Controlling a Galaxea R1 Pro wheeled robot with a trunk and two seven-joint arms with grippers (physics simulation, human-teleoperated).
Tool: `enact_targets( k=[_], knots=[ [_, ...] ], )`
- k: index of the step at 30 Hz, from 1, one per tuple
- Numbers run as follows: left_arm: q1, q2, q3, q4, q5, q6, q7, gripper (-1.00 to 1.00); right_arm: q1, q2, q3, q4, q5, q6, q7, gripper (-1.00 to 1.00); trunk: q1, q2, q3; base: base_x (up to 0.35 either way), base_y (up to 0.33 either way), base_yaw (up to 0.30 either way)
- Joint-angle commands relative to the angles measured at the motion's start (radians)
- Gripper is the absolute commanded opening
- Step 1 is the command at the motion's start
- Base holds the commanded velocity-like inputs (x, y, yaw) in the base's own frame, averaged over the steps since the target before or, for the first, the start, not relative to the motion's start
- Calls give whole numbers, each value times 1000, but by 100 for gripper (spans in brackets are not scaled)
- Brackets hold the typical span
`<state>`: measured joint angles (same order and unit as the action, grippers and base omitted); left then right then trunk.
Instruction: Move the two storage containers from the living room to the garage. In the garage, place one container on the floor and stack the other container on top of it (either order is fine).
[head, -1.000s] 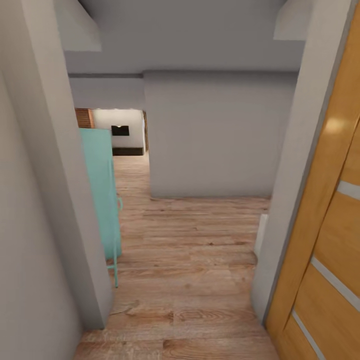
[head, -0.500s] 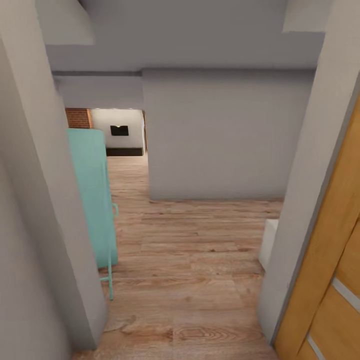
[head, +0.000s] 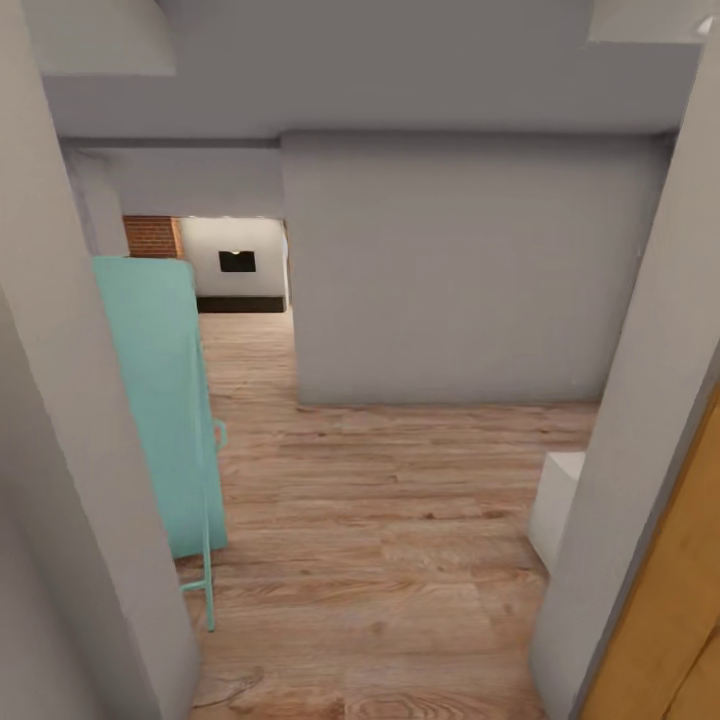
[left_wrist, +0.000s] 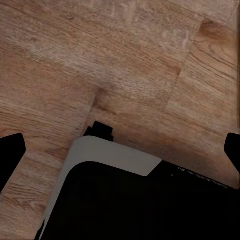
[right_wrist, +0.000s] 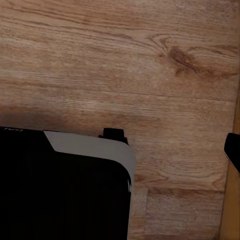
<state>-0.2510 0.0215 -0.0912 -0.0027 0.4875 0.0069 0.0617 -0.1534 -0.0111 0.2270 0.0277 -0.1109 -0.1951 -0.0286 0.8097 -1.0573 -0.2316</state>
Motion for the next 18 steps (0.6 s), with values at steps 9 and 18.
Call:
enact_targets(
  k=[9,18],
  knots=[
    [-1,0,-8,0,8,1,3,100,-1,0,8,3,-10,-6,0,100,1,-1,-1,322,0,0],
    [-1,-1,-8,0,7,1,3,100,-2,0,8,3,-10,-6,0,100,1,-1,-1,322,0,0]
  ],
)
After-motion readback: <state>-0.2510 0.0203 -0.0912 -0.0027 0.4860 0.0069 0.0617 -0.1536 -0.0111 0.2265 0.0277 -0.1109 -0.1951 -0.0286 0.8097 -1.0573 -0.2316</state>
